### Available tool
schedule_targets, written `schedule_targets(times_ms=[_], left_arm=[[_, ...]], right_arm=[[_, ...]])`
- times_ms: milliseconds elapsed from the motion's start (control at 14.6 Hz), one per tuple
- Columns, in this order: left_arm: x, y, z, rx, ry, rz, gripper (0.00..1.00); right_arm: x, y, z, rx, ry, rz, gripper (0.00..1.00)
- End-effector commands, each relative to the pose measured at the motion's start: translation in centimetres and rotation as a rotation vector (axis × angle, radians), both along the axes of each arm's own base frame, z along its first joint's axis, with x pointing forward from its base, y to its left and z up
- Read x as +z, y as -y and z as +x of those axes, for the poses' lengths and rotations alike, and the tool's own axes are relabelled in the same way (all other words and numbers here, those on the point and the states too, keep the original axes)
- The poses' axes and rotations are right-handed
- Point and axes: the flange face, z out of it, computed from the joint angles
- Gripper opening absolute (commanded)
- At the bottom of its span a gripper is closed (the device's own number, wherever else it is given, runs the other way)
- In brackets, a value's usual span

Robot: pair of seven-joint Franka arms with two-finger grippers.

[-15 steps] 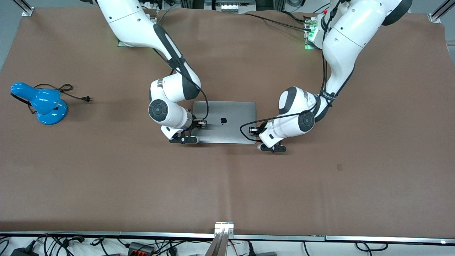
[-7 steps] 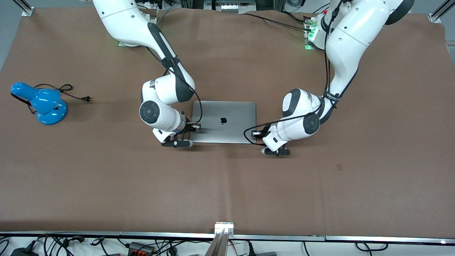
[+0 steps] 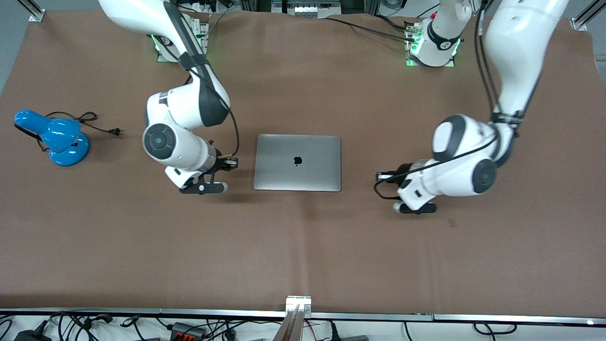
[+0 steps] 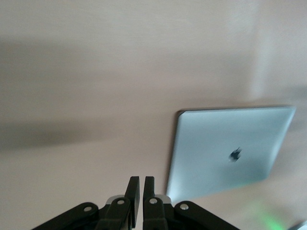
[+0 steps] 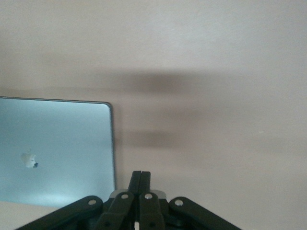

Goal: Close laptop with both arms from behind

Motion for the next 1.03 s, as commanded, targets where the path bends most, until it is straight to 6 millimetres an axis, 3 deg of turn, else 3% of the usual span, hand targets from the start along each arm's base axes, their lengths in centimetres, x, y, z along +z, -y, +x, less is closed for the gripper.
schedule_targets(times_ms=[0, 68, 137, 205, 342, 411, 479, 616, 684, 821, 958], left_arm=[[6.3, -1.8, -0.2, -0.06, -0.022, 0.077, 0.11], [7.8, -3.0, -0.4, -0.053, -0.018, 0.087, 0.21], [8.9, -4.4, -0.3, -0.031, -0.01, 0.092, 0.26], [9.2, -6.0, 0.0, -0.008, -0.007, 0.091, 0.31], [9.6, -10.9, 0.7, 0.041, -0.003, 0.08, 0.47], [9.7, -12.2, 0.9, 0.023, 0.008, 0.069, 0.46], [9.9, -12.8, 1.0, 0.012, 0.017, 0.065, 0.54], [11.2, -13.5, 0.6, 0.007, 0.004, 0.07, 0.78], [13.2, -13.5, 0.3, 0.004, 0.021, 0.074, 1.0], [15.5, -13.6, -0.5, -0.004, 0.014, 0.083, 1.0], [19.6, -14.6, -0.8, 0.003, 0.049, 0.094, 1.0]], right_arm=[[2.9, 3.1, -0.1, 0.016, -0.017, -0.019, 0.17], [4.3, 3.7, 0.3, 0.011, -0.017, -0.035, 0.66], [5.5, 4.6, 0.8, 0.017, -0.018, -0.068, 1.0], [7.1, 5.2, 1.3, 0.025, -0.014, -0.089, 1.0], [10.7, 6.9, 2.3, 0.007, -0.005, -0.104, 1.0], [13.0, 7.9, 3.0, -0.006, 0.017, -0.105, 1.0], [14.6, 8.6, 3.3, -0.016, 0.026, -0.108, 1.0], [17.2, 10.2, 3.6, -0.04, 0.027, -0.12, 1.0], [18.4, 11.3, 3.6, -0.057, 0.025, -0.127, 1.0], [20.9, 14.1, 3.9, -0.102, 0.04, -0.141, 1.0], [23.2, 16.8, 4.1, -0.13, 0.08, -0.144, 1.0]])
